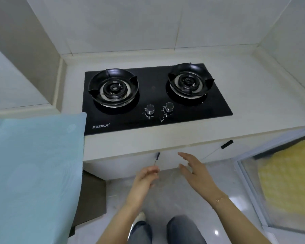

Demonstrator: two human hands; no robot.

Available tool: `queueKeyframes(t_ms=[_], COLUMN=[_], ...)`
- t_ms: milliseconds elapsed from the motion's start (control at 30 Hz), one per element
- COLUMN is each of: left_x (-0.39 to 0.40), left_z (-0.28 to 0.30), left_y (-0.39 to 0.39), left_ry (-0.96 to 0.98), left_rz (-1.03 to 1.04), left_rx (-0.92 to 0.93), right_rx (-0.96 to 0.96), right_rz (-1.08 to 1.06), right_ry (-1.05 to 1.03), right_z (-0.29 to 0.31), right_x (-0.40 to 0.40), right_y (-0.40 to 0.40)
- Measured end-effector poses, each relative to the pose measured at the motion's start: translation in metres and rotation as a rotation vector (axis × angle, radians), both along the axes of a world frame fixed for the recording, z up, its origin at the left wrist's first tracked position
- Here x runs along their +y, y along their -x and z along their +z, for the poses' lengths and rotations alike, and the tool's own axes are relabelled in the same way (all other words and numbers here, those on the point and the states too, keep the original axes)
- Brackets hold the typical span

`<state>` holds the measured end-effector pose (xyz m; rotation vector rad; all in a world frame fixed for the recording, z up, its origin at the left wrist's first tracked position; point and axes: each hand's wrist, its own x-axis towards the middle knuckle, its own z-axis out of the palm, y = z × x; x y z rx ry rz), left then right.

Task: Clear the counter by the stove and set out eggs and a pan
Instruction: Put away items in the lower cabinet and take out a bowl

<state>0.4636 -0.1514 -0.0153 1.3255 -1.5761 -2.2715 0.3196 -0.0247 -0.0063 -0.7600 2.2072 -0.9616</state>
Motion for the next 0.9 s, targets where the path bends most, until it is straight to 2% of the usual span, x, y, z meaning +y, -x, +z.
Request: queueKeyframes(t_ms=[100,267,467,600,700,900], left_x=[0.002,0.009,0.018,0.03,0.029,0.02], left_z=[-0.02,-0.059,-0.119,-0.162,-0.182,-0.212], left_y=[0.019,0.06,0.106,0.136,0.149,0.153], left_ry=[-0.031,-0.043,0.057,0.044,0.043,0.139], left_rz=[0.099,0.272,0.429,0.47,0.525,0.524], left_rx=[-0.055,-0.121,-0.207,-0.268,-0.247,-0.239], right_rx=[0.069,0.413,0.687,0.778,0.796,0.866], right_rz=[0.164,0.566,0.893,0.884,0.847,0.856], right_ry=[-0.061,-0.084,-0.175,-0.125,-0.088,-0.047], right_z=[-0.02,-0.069,-0.117,-0.131,-0.133,-0.138], right_x=[-0.021,-0.056,-0.063,-0.062,-0.062,-0.06], right_y=[0.034,0.097,0.147,0.147,0.146,0.149])
